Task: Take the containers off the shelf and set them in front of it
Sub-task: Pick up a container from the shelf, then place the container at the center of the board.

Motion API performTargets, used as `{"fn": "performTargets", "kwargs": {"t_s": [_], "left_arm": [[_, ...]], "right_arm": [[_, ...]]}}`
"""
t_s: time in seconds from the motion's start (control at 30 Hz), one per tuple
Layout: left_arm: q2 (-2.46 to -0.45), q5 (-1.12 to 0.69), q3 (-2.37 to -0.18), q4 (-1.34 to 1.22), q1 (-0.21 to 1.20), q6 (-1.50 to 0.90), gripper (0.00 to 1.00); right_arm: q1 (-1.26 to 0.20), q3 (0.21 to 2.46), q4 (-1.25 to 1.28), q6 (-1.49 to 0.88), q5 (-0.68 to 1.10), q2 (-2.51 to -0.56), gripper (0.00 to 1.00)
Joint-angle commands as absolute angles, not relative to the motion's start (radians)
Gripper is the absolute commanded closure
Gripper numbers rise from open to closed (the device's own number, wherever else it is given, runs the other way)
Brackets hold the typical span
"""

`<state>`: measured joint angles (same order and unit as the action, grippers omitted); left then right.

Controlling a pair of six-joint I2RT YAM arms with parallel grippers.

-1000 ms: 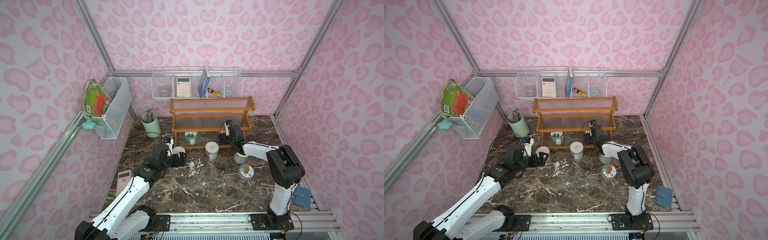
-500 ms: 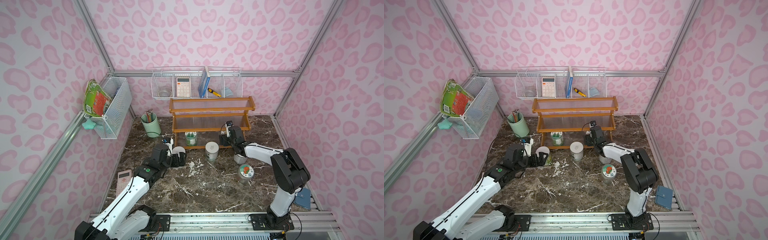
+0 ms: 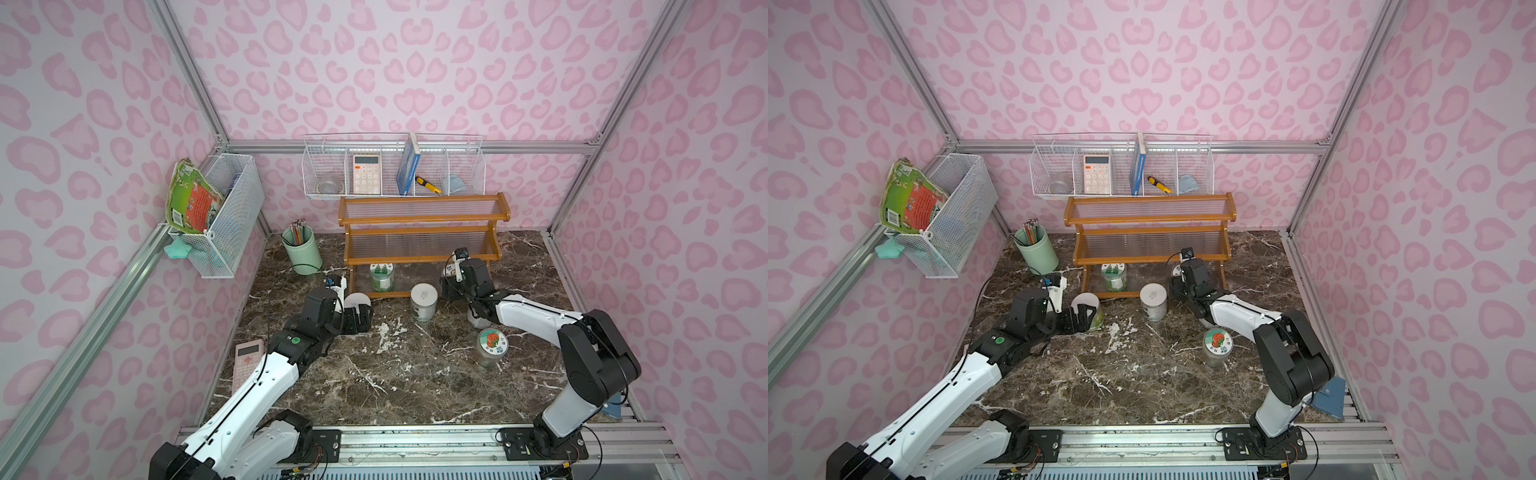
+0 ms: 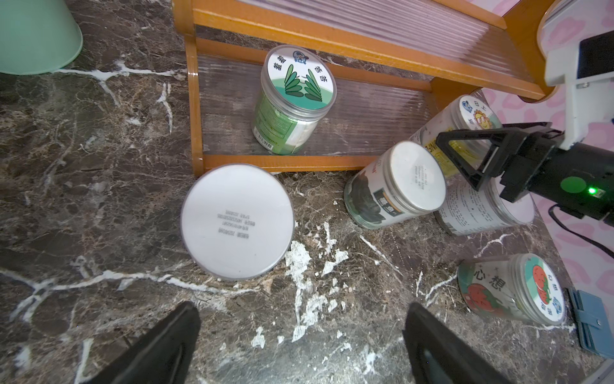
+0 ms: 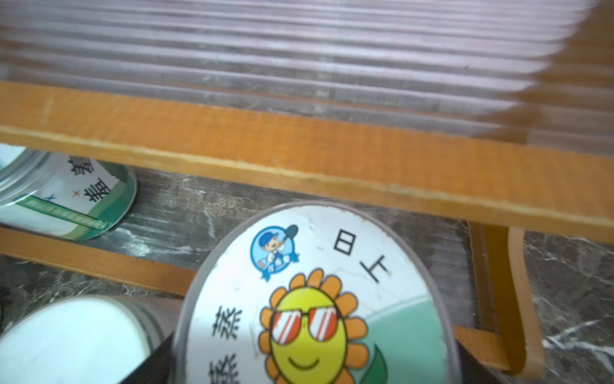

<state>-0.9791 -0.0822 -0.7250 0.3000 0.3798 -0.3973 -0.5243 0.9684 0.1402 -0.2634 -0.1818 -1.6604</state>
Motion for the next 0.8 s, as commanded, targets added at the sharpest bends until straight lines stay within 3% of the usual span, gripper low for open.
{"fn": "performTargets", "kwargs": {"t_s": [0.0, 0.23, 0.77], "left_arm": [[-0.978, -0.075, -0.733, 0.304, 0.379, -0.4, 0.01], [-0.967, -0.067, -0.733, 0.308, 0.378, -0.406, 0.0], [-0.867, -0.044, -0.705, 0.369, 0.378, -0.453, 0.01]], "right_arm": [[-0.537, 0.945, 0.134, -0.288, -0.209, -1.617, 0.31], [-0.584, 0.873, 0.088, -0.308, -0.247, -1.499, 0.31], [-0.846, 0.778, -0.07, -0.373, -0.421, -1.248, 0.31]]}}
